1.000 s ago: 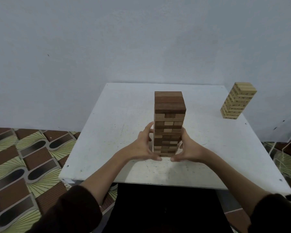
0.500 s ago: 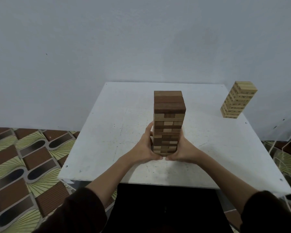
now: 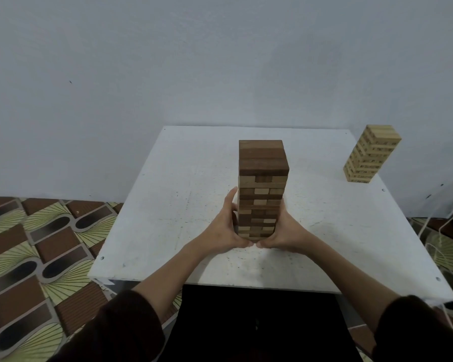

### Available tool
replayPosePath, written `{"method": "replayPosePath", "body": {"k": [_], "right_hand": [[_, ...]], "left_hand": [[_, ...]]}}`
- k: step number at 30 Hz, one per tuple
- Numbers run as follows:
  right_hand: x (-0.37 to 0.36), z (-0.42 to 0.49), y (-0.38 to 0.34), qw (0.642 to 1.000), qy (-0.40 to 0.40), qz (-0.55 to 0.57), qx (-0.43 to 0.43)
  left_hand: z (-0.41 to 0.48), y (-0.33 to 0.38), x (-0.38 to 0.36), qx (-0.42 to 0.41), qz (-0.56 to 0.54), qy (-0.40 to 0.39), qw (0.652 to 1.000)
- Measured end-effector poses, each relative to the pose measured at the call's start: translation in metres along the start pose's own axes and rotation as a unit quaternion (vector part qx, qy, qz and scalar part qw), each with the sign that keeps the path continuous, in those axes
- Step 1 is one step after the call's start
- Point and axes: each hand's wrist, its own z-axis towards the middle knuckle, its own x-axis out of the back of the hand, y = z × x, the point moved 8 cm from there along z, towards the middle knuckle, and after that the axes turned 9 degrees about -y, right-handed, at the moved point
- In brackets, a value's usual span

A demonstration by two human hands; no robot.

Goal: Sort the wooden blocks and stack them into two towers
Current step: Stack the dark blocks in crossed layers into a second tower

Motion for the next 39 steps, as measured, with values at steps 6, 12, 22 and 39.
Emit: {"method": "replayPosePath", "body": {"k": [6, 12, 22, 39], "right_hand": [[0.001, 0.001, 0.001, 1.000, 0.009, -0.003, -0.001], [0.001, 0.002, 0.005, 1.000, 0.019, -0.004, -0.008], [0.006, 0.012, 0.007, 1.000, 0.020, -0.009, 0.010], [0.035, 0.101, 0.017, 0.999, 0.023, 0.017, 0.015]], "left_hand": [[0.000, -0.001, 0.000, -0.002, -0.010, -0.001, 1.000], [0.001, 0.000, 0.000, 0.001, -0.003, -0.002, 1.000], [0.007, -0.003, 0.007, -0.005, -0.030, -0.006, 1.000], [0.072, -0.013, 0.072, -0.034, -0.037, -0.014, 0.999]]}}
